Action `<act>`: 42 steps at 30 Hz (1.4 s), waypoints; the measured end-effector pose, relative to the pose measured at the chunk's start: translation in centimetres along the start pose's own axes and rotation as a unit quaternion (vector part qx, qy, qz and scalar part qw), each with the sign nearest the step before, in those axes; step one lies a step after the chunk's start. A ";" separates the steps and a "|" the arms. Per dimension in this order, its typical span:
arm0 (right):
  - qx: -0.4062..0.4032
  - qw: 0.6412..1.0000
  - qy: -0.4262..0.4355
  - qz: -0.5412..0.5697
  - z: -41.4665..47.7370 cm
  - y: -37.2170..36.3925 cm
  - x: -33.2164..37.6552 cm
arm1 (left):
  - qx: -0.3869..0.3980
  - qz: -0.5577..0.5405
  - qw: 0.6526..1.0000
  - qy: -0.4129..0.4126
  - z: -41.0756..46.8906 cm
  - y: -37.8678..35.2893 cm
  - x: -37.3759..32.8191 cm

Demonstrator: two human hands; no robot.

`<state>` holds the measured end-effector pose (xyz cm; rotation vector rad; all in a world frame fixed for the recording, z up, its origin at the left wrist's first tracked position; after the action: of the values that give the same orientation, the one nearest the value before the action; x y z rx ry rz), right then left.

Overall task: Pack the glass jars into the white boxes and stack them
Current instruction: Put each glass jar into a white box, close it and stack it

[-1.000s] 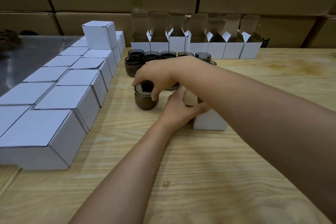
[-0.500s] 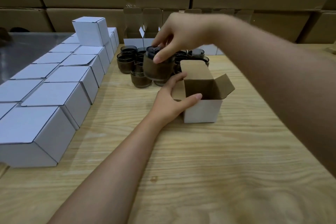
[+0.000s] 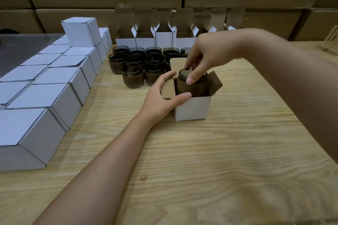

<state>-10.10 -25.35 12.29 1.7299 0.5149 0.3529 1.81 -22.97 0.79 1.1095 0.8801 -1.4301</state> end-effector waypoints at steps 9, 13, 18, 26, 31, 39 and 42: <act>0.026 0.994 -0.056 -0.094 1.3 -2.8 1.2 | 0.004 0.015 1.000 0.007 -0.2 -0.1 -0.2; 0.040 0.988 -0.087 -0.119 1.3 -3.2 1.6 | 0.001 0.012 1.000 0.005 -0.2 -0.1 -0.3; 0.061 0.986 -0.145 -0.062 0.9 -3.7 1.5 | 0.002 0.009 1.000 0.004 -0.2 0.0 -0.1; -0.010 0.990 -0.141 -0.001 -0.7 -2.9 1.1 | 0.003 0.000 1.000 -0.008 -0.1 -0.1 -0.3; -0.449 0.791 -0.224 0.351 -4.7 -3.8 -3.3 | 0.002 -0.020 1.000 -0.006 -0.2 -0.2 -0.3; -0.308 0.488 -0.168 0.799 -1.9 -14.1 -2.5 | 0.001 -0.031 0.999 -0.013 -0.1 -0.2 -0.3; -0.275 0.533 -0.112 0.792 -1.4 -13.4 -1.5 | 0.000 -0.037 0.999 -0.019 -0.1 -0.2 -0.3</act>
<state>-14.01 -22.73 -0.37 1.0599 -1.4558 1.3426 1.66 -22.79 1.05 1.0555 0.9024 -1.5062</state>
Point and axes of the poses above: each hand's wrist, its own z-axis towards the middle knuckle, its own y-axis out of the back of the hand, x = y × z, the point moved 7 cm from there along z, towards the middle knuckle, and after that the axes turned 11 degrees about -z, right-handed, at the moved point
